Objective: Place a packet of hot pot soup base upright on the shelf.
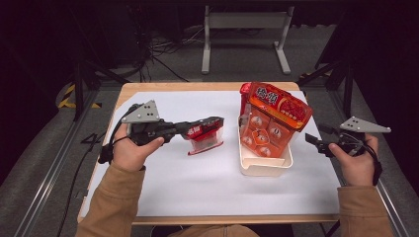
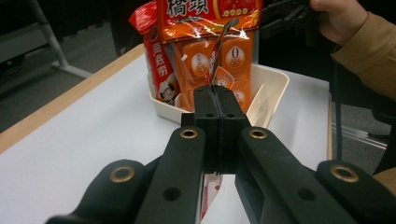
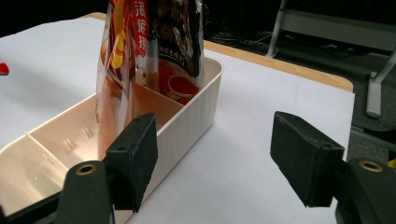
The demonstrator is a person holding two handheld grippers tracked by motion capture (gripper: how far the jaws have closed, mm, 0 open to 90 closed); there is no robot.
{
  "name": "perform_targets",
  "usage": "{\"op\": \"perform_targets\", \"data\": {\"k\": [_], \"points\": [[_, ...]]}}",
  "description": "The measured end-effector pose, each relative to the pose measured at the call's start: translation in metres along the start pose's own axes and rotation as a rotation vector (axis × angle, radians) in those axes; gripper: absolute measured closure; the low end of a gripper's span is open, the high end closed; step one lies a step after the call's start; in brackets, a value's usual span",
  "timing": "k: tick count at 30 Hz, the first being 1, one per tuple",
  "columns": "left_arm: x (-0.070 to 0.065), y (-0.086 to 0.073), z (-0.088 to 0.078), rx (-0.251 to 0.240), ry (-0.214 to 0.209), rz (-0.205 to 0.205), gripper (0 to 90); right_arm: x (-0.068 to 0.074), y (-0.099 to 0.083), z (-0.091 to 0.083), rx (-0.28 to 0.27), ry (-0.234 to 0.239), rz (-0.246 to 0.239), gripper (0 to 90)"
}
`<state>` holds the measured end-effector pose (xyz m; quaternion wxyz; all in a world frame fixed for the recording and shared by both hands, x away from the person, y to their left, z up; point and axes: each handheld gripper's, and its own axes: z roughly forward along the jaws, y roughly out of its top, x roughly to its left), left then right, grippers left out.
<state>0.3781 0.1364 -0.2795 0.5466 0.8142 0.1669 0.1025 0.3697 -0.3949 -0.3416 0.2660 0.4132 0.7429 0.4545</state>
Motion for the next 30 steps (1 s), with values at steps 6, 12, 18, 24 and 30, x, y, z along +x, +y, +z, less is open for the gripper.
{"op": "perform_targets", "data": {"k": [6,12,18,24,30], "points": [[-0.007,0.01,0.01,0.001,-0.032,0.026,90.0,0.0,0.001,0.003,0.002,0.01,-0.002,32.3],[-0.012,0.017,0.019,-0.003,-0.059,0.037,90.0,0.0,0.0,0.005,0.007,0.013,-0.002,32.2],[-0.017,0.024,0.031,-0.01,-0.082,0.049,90.0,-0.001,0.0,0.006,0.01,0.015,-0.001,32.2],[-0.022,0.032,0.043,-0.014,-0.109,0.064,90.0,0.0,0.0,0.008,0.014,0.021,-0.005,32.1],[-0.027,0.041,0.056,-0.021,-0.134,0.091,90.0,0.0,0.0,0.009,0.018,0.023,-0.006,32.1]]}}
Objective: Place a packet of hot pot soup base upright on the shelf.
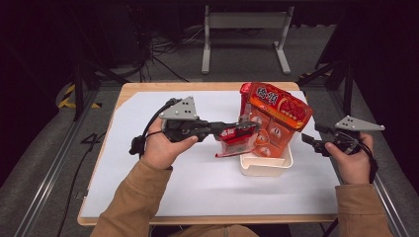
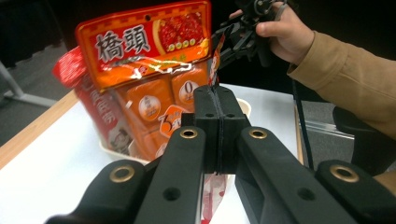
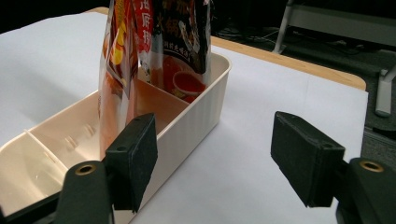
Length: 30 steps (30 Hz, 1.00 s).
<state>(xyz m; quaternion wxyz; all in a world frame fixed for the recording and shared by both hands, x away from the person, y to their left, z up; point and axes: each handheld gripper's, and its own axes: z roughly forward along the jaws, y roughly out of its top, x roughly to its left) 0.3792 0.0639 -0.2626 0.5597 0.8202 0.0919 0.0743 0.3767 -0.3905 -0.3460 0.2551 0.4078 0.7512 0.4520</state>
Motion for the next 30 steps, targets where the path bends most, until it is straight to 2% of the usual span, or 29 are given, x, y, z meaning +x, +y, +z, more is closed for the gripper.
{"op": "perform_targets", "data": {"k": [12,30], "points": [[-0.006,0.016,0.029,-0.008,-0.032,0.044,90.0,0.0,-0.001,-0.005,-0.014,0.001,0.005,32.0],[-0.001,0.015,0.059,-0.047,-0.062,0.06,90.0,-0.001,-0.001,-0.007,-0.021,-0.001,0.011,32.1]]}}
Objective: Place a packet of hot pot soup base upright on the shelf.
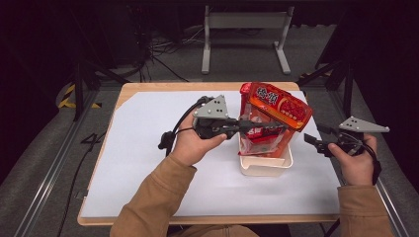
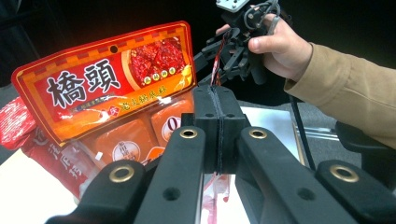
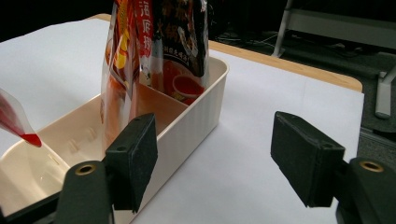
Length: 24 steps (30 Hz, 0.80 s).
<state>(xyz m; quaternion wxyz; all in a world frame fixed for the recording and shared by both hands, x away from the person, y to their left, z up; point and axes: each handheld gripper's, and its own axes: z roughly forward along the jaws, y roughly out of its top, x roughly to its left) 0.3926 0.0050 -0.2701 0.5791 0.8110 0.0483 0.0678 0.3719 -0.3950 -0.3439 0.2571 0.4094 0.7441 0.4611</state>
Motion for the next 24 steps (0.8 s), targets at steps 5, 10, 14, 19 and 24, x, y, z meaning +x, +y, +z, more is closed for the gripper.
{"op": "perform_targets", "data": {"k": [5,10,14,19,24], "points": [[0.002,-0.003,0.004,-0.013,0.001,0.001,90.0,0.0,-0.001,-0.001,0.001,0.001,0.004,32.1],[0.004,-0.007,0.012,-0.017,-0.004,-0.005,90.0,-0.001,-0.001,0.0,0.001,0.0,0.007,32.0],[0.005,-0.011,0.018,-0.012,-0.011,0.003,90.0,-0.001,-0.001,0.002,0.004,0.005,0.004,31.8],[0.003,-0.015,0.025,-0.027,-0.034,0.002,90.0,-0.001,-0.002,0.002,0.007,0.005,0.009,31.8],[0.002,-0.017,0.031,-0.029,-0.05,0.003,90.0,-0.002,-0.002,0.001,0.006,0.006,0.014,31.7]]}}
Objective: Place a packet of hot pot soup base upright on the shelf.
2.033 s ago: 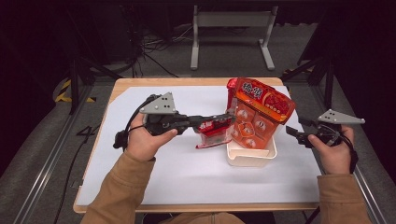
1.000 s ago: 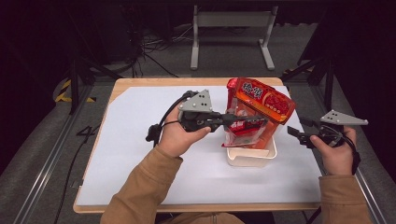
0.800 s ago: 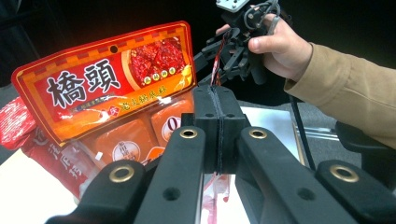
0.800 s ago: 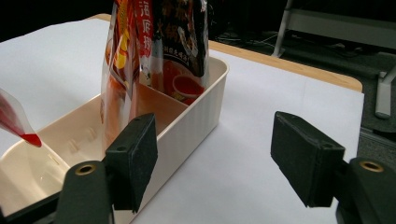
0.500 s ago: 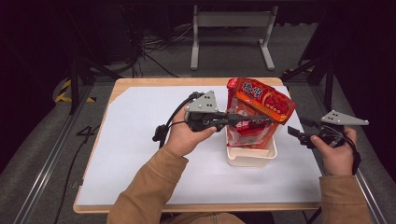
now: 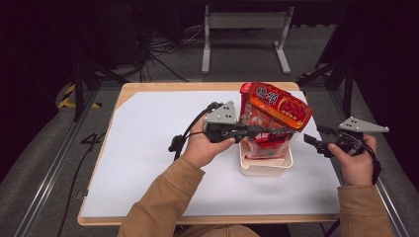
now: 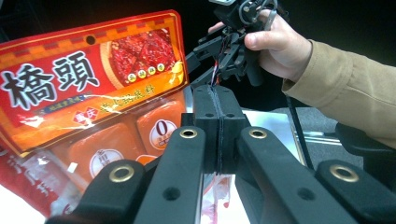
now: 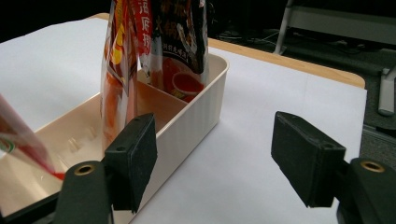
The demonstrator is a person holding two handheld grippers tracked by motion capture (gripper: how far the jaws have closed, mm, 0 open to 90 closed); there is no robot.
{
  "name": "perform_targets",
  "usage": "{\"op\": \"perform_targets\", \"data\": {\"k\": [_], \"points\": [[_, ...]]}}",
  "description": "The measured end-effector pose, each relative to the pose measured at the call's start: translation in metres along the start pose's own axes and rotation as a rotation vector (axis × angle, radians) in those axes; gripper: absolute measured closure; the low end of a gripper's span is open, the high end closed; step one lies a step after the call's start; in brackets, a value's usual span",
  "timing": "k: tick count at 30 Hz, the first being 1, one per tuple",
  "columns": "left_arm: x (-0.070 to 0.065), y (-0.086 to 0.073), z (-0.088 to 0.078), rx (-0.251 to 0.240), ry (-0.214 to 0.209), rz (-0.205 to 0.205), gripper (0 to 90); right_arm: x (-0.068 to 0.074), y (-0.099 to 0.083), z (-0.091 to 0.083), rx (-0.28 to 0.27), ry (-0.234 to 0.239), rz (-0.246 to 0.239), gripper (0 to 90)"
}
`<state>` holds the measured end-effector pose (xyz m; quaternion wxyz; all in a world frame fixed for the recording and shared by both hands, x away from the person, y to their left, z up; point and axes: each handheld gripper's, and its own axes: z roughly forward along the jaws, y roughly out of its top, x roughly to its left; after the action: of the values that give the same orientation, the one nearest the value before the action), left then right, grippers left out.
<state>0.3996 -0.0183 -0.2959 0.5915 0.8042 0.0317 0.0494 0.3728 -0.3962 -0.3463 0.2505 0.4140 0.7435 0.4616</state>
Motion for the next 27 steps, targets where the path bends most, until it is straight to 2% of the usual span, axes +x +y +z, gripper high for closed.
{"op": "perform_targets", "data": {"k": [11,16,27], "points": [[-0.001,-0.007,0.016,0.02,-0.023,-0.004,89.9,-0.002,-0.001,0.0,-0.002,0.0,0.003,31.6],[-0.001,-0.013,0.025,0.024,-0.031,-0.02,89.9,-0.002,-0.001,0.002,0.003,0.003,0.002,31.4],[0.003,-0.023,0.029,0.044,-0.025,-0.039,89.6,-0.002,0.0,0.003,0.002,0.006,0.005,31.2]]}}
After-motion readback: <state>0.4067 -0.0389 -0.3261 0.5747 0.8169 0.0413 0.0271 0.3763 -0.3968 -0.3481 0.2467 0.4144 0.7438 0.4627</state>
